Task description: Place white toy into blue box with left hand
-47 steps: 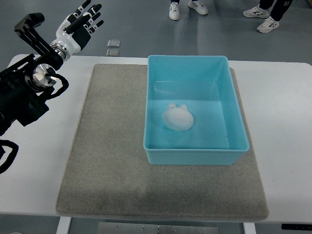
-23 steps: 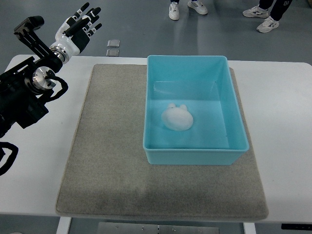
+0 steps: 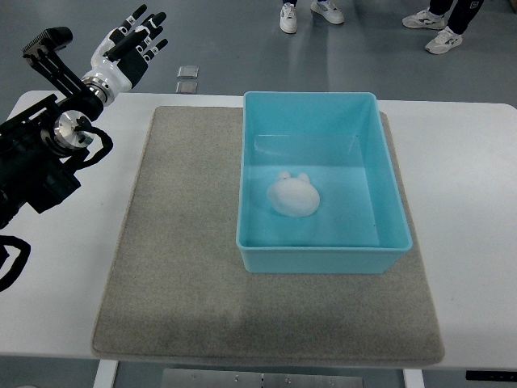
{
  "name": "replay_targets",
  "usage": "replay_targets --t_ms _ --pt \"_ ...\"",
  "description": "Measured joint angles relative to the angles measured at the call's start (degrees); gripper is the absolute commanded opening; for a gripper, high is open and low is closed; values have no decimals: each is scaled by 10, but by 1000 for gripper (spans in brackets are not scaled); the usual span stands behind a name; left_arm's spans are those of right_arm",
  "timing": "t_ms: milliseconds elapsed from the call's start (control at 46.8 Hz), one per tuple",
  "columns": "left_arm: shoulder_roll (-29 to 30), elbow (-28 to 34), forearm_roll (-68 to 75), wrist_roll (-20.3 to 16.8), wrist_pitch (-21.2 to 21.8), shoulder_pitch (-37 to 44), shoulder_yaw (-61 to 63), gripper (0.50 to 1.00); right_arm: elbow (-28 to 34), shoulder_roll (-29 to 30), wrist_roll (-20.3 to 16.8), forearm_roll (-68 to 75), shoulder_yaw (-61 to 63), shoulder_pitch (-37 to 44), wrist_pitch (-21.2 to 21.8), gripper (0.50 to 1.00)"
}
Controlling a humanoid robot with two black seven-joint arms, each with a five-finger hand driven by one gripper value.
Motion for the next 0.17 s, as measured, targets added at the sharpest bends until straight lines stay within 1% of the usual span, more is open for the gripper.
replay_targets --t_ms 171 --pt "0 0 0 0 1 0 0 990 5 0 -2 0 -2 -3 -6 936"
